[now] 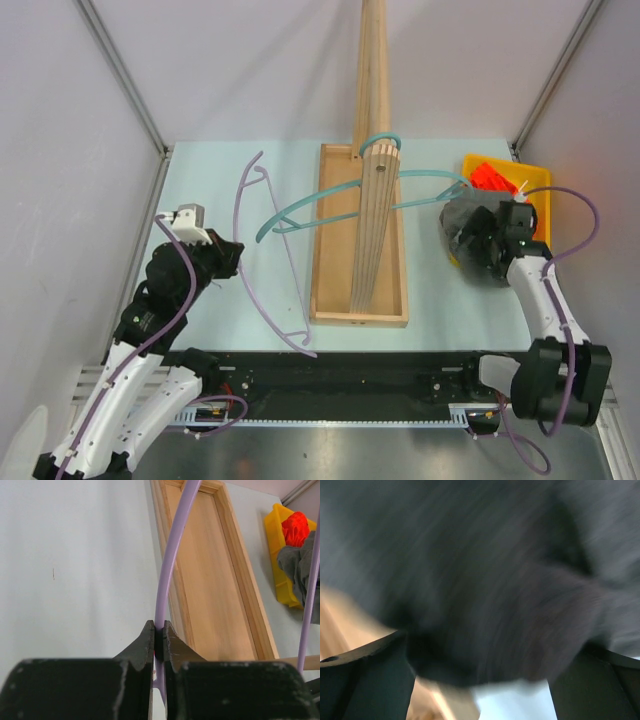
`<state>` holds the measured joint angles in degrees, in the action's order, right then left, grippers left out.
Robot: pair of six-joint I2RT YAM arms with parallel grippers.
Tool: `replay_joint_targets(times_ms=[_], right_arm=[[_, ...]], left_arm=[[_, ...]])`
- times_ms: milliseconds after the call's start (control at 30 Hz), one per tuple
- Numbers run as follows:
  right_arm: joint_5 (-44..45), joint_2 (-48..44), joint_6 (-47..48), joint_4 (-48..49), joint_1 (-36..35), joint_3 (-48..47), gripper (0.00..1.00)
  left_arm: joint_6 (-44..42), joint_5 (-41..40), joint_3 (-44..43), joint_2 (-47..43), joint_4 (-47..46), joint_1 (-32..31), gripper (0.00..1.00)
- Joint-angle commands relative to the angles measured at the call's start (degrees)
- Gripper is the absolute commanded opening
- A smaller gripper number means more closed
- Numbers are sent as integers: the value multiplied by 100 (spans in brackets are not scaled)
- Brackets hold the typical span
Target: Remove the shorts from the hanger
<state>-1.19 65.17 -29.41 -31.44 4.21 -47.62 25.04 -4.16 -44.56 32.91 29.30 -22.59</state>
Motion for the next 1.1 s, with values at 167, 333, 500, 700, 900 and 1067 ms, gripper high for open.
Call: replay_joint_targets(times_ms=[167, 333, 500, 700, 900, 1067], right_arm=[[21, 1304, 566, 1482, 977, -283, 93], [708, 2296, 840, 1650, 1073, -415, 92], [611, 2861, 779, 1387, 863, -424, 91], [611, 2161, 805, 1088, 783, -555, 93], [725, 922, 673, 630, 477, -942, 94], [490, 655, 788, 1148, 1, -943, 94]], left_arm=[[45, 30, -97, -30, -267, 9, 0], [19, 21, -123, -47, -241, 9, 0], [54, 47, -1, -100, -258, 9, 0], [37, 91, -9, -118, -205, 9, 0], [36, 74, -27, -144, -188, 9, 0], [54, 144, -53, -135, -179, 9, 0]])
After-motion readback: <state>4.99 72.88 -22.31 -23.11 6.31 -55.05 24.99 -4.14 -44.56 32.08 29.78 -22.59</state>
